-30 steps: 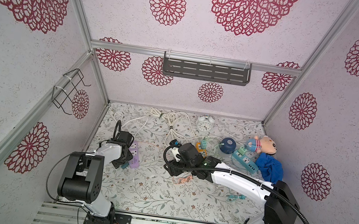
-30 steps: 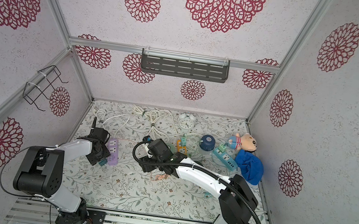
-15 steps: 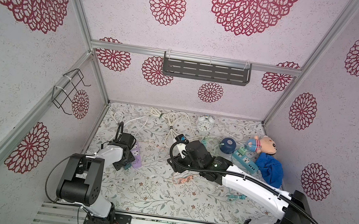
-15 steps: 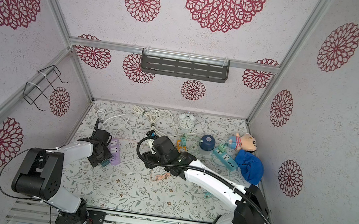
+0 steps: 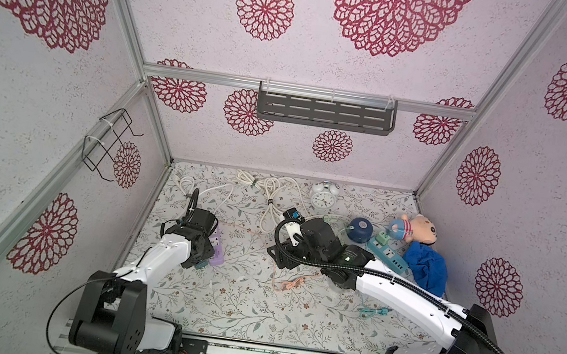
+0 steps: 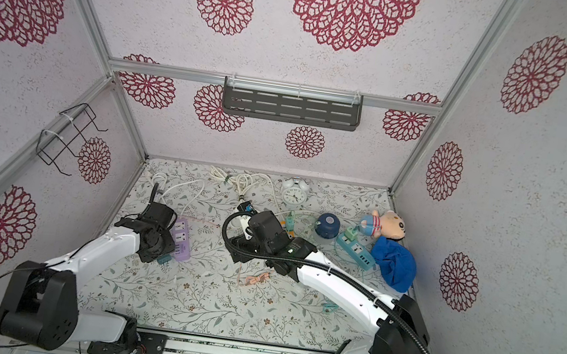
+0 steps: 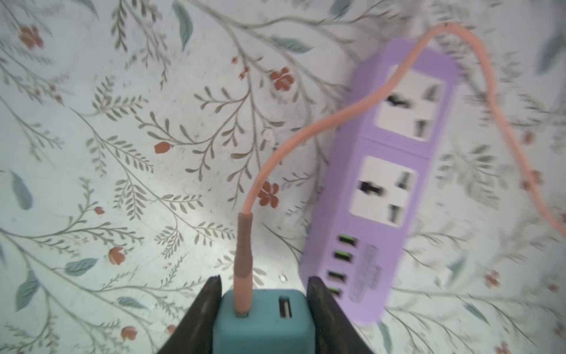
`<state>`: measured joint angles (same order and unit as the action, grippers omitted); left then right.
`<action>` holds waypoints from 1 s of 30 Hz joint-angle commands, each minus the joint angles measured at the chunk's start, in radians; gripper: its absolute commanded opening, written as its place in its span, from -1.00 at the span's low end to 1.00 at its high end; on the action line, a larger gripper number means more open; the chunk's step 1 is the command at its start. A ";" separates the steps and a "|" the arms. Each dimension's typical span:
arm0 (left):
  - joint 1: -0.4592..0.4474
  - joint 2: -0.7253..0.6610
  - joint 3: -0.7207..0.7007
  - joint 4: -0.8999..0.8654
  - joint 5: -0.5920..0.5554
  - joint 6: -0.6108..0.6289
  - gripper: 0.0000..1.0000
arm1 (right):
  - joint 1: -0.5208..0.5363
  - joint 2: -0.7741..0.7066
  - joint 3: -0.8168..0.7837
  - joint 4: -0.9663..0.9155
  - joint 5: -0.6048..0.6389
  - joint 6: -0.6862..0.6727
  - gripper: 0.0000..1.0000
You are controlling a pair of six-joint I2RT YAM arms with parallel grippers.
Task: Charge the cordless meat grinders
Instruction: Pick up the plug from the center of the board.
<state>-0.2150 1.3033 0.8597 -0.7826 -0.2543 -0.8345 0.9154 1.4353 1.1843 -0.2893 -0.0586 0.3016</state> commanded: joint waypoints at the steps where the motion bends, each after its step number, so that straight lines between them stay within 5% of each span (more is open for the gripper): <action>1: -0.125 -0.078 0.131 -0.130 -0.058 0.103 -0.38 | -0.048 -0.057 0.008 0.025 -0.062 0.010 0.82; 7: -0.390 -0.032 0.349 -0.115 -0.141 0.341 -0.41 | -0.182 -0.082 0.066 -0.025 -0.206 0.045 0.89; 11: -0.532 -0.035 0.369 0.110 -0.137 0.582 -0.42 | -0.288 -0.147 0.071 -0.059 -0.279 0.078 0.82; 17: -0.564 -0.045 0.334 0.400 -0.033 0.799 -0.39 | -0.414 -0.273 0.038 -0.100 -0.379 0.100 0.77; 22: -0.594 0.003 0.384 0.404 0.051 0.856 -0.43 | -0.467 -0.336 0.048 -0.175 -0.415 0.051 0.97; 30: -0.724 -0.043 0.316 0.514 0.069 1.093 -0.43 | -0.483 -0.288 0.100 -0.221 -0.582 0.001 0.93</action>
<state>-0.9081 1.3010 1.2011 -0.3634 -0.2150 0.1085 0.4404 1.1358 1.2499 -0.4892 -0.5430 0.3393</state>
